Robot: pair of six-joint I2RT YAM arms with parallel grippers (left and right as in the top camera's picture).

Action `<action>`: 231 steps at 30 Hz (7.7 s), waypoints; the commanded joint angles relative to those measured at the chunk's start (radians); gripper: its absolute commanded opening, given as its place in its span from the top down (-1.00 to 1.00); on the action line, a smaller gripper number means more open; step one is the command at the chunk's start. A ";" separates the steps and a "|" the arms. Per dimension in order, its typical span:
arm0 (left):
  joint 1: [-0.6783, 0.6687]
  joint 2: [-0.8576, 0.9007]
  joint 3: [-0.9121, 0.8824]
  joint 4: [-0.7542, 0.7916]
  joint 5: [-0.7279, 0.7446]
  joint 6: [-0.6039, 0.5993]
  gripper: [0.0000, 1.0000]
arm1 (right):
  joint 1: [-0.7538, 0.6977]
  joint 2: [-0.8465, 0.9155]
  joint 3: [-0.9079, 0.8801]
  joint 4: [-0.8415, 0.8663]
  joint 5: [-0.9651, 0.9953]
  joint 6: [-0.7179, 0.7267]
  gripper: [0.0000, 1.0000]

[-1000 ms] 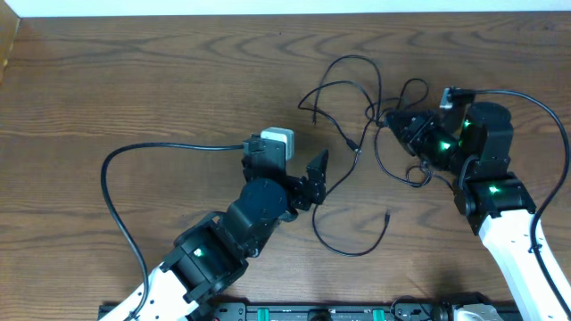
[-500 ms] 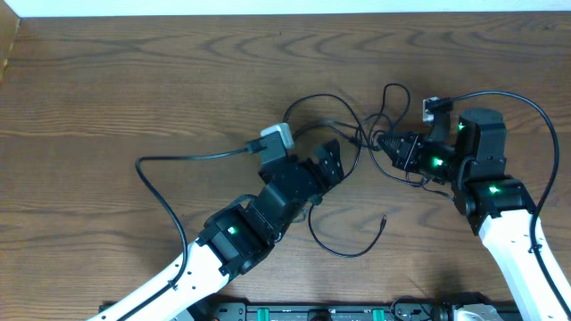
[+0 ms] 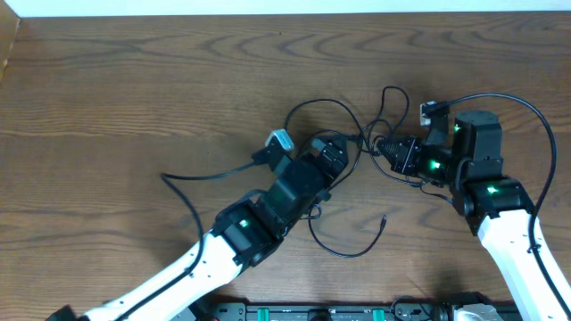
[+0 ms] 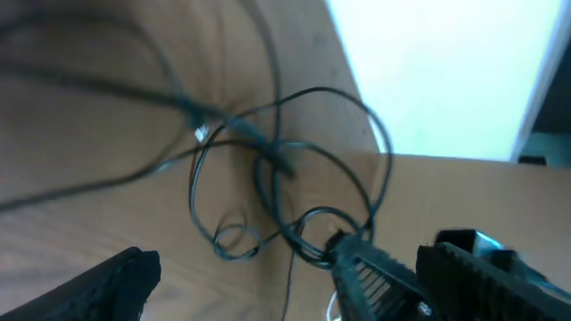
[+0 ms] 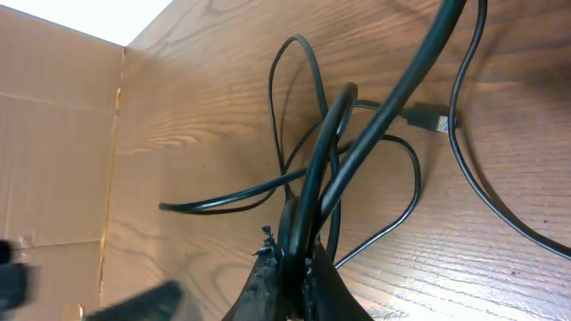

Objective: Untangle cables

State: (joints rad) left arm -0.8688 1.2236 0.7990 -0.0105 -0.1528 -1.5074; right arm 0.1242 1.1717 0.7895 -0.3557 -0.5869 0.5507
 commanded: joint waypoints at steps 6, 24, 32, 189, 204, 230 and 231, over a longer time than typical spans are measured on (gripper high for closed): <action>0.000 0.070 0.007 0.005 -0.058 -0.230 -0.80 | 0.009 -0.003 0.007 -0.061 0.012 0.045 0.97; 0.000 0.193 0.007 0.115 -0.126 -0.212 -0.15 | 0.008 -0.003 0.007 -0.158 -0.068 0.198 0.97; 0.000 0.193 0.007 0.184 -0.118 -0.130 -0.13 | 0.008 -0.003 0.007 -0.161 -0.027 0.262 0.97; 0.849 0.040 0.253 -0.509 0.564 0.984 0.85 | -0.249 0.227 0.007 -0.219 0.536 -0.122 0.51; 0.849 0.064 0.252 -0.561 0.564 0.983 0.84 | -0.250 0.227 0.007 -0.369 0.675 -0.117 -0.43; 0.850 0.064 0.252 -0.584 0.563 0.984 0.85 | -0.250 0.332 -0.096 -0.081 0.554 -0.159 0.52; 0.850 0.064 0.252 -0.584 0.563 0.984 0.85 | -0.250 0.330 -0.095 -0.077 0.554 -0.164 0.74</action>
State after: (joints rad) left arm -0.0174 1.2850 1.0458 -0.5922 0.3950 -0.5419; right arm -0.1196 1.5036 0.6930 -0.4419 0.0109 0.4126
